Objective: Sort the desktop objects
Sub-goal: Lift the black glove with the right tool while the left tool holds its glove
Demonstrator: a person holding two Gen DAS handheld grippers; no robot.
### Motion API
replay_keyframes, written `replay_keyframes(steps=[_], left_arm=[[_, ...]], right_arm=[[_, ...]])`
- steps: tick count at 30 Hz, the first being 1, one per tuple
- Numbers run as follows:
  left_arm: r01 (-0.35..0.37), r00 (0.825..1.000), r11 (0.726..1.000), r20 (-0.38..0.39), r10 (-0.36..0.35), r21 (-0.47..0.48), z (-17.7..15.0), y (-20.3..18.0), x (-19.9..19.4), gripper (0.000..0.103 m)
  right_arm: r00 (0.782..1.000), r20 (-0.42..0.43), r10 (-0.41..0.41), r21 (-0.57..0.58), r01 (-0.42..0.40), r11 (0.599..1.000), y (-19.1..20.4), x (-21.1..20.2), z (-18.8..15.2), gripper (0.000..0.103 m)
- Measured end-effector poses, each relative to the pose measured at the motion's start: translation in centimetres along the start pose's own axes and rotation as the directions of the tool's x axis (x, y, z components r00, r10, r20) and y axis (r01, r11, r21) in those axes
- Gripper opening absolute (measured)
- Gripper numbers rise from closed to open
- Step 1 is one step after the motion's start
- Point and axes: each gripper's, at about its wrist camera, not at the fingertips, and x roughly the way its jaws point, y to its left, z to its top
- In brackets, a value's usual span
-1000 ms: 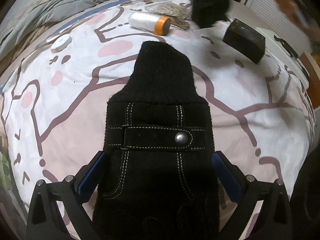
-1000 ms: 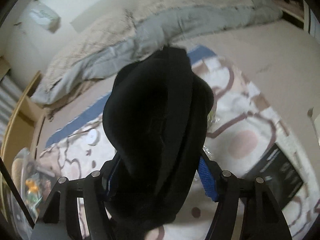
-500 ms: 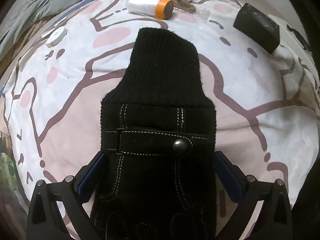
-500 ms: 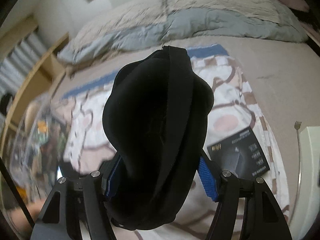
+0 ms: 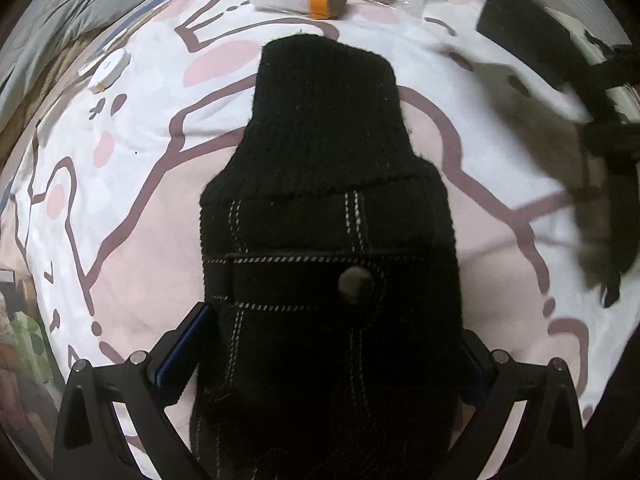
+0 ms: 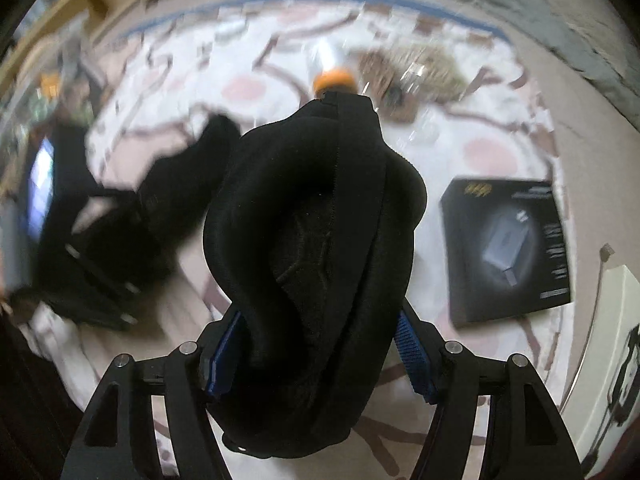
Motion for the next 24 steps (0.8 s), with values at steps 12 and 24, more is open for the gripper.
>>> replay_keyframes(steps=[12, 24], left_arm=[[0.052, 0.999, 0.999, -0.013, -0.052, -0.015, -1.0, 1.2, -0.7, 0.103], [0.049, 0.998, 0.998, -0.023, -0.05, -0.026, -2.0, 1.8, -0.9, 0.096]], right_arm=[[0.986, -0.124, -0.113, -0.047, 0.107, 0.993, 0.9, 4.9, -0.5, 0.087], [0.985, -0.16, -0.059, 0.023, 0.064, 0.998, -1.2, 5.0, -1.9, 0.082]])
